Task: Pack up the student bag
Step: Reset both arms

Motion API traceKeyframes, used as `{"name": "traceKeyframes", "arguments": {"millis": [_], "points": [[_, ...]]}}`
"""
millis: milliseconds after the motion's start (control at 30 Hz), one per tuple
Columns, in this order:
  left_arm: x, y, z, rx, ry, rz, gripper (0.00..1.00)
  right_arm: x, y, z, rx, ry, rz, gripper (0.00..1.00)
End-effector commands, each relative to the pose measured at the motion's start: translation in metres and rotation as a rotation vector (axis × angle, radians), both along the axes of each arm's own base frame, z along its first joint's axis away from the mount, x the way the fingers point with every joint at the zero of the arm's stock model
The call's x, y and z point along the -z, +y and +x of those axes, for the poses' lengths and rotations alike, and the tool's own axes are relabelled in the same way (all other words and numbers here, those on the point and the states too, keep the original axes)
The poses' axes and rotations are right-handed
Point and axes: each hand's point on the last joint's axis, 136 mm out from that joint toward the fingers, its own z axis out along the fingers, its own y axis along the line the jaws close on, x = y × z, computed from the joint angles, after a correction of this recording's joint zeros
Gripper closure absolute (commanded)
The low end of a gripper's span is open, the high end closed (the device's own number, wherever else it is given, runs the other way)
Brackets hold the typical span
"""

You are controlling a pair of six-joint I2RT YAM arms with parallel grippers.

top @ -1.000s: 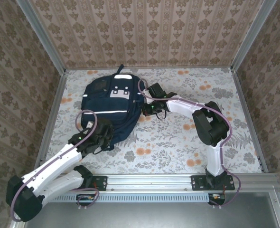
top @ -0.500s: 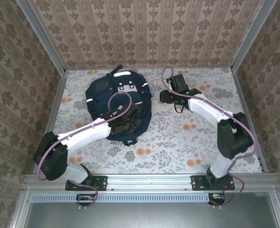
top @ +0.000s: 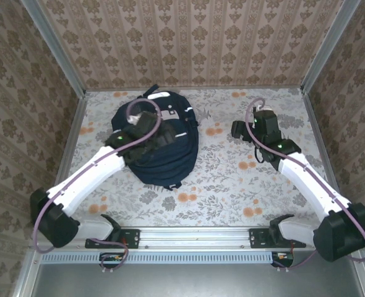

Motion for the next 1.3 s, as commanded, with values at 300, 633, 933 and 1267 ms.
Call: {"name": "traceKeyframes", "arguments": {"millis": [300, 633, 933, 1267], "points": [[0.058, 0.226, 0.007, -0.276, -0.097, 0.555, 0.00, 0.037, -0.045, -0.009, 0.101, -0.101, -0.246, 0.00], [0.122, 0.223, 0.045, -0.171, -0.138, 0.568, 0.00, 0.086, -0.068, 0.010, 0.141, -0.128, -0.342, 0.00], [0.112, 0.209, 0.076, -0.139, -0.327, 0.587, 0.00, 0.094, -0.058, 0.032, 0.049, -0.194, -0.355, 0.00], [0.105, 0.180, 0.083, 0.009, -0.422, 0.635, 0.00, 0.112, -0.078, 0.031, 0.055, -0.287, -0.216, 0.00]]}}
